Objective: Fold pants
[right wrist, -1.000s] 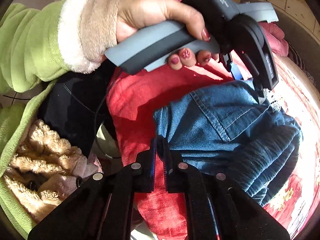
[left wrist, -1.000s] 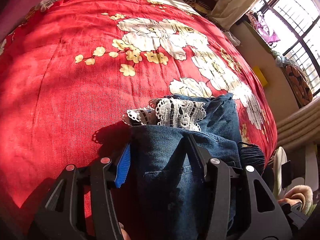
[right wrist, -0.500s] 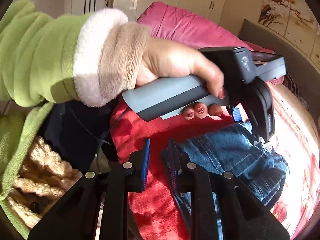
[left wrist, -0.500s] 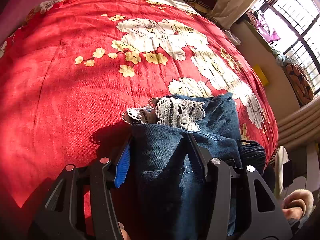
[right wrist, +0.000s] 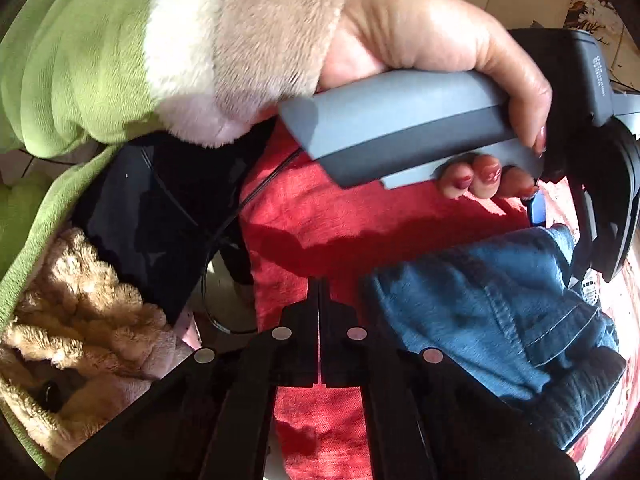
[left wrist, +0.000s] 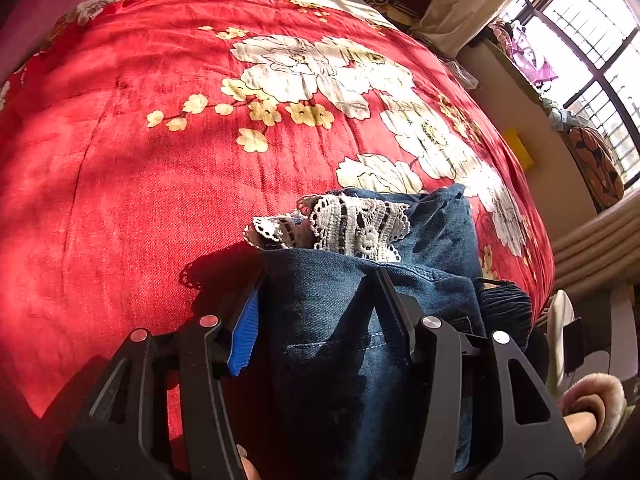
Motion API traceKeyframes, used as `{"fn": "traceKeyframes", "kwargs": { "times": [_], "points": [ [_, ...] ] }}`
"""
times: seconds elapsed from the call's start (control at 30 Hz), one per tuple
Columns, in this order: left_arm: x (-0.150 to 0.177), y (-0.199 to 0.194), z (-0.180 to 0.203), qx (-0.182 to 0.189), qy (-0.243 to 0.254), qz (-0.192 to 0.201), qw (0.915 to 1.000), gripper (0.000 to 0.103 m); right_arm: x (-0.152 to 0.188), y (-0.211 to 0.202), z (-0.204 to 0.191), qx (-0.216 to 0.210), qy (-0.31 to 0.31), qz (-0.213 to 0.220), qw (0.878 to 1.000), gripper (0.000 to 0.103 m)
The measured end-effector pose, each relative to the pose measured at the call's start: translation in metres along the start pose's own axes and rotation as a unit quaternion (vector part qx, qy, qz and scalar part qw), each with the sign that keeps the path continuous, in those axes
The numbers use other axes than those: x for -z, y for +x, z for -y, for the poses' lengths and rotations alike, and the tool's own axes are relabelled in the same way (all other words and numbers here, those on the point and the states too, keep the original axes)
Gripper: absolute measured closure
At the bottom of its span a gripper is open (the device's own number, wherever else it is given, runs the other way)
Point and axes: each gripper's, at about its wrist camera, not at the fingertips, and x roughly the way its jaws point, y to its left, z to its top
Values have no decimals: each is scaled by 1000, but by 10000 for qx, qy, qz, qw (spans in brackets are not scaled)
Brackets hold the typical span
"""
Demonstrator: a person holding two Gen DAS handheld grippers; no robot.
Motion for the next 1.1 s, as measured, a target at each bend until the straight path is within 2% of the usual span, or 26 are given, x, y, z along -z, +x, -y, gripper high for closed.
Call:
{"fn": "traceKeyframes", "kwargs": {
  "times": [0.07,0.17,0.23,0.27,0.3,0.33,0.37,0.4,0.47,0.5,0.53,0.6,0.7,0.93,1.0,1.07,1.1],
  "points": [
    [0,0,0,1,2,11,10000,59,4,-1,0,-58,236,0,9997,103],
    [1,-1,0,7,6,24,10000,59,9,-33,8,-251,736,625,9950,103],
    [1,-1,0,1,22,19,10000,59,7,-55,15,-40,910,1070,9901,97],
    [1,-1,0,-1,25,23,10000,59,5,-63,17,147,917,1183,9886,85],
    [1,-1,0,-6,20,26,10000,59,4,-67,21,357,882,1225,9879,65],
    [1,-1,0,-10,13,32,10000,59,3,-69,24,459,827,1215,9881,55],
    [1,-1,1,-17,15,42,10000,59,3,-67,26,554,749,1128,9892,50],
    [2,-1,1,-24,10,48,10000,59,2,-64,29,757,665,1000,9899,50],
    [2,-2,1,-35,17,61,10000,59,2,-54,32,872,506,662,9927,52],
    [2,-2,1,-42,19,61,10000,59,3,-52,36,851,468,560,9937,72],
    [2,-2,1,-37,28,62,10000,59,1,-46,36,769,522,518,9943,88],
    [2,-2,1,-31,14,61,10000,58,3,-48,38,414,725,637,9945,99],
    [2,-2,2,-30,52,53,10000,57,8,-52,40,385,770,606,9944,100],
    [2,0,3,-25,78,60,9999,56,22,-31,35,282,1160,646,9907,99],
    [2,0,4,-46,105,65,9999,56,23,-32,33,192,1243,634,9900,96],
    [2,0,4,-61,114,78,9999,56,26,-21,24,-63,1238,386,9915,97],
    [2,0,4,-66,115,86,9999,56,28,-17,17,-41,1192,259,9925,96]
  ]
}}
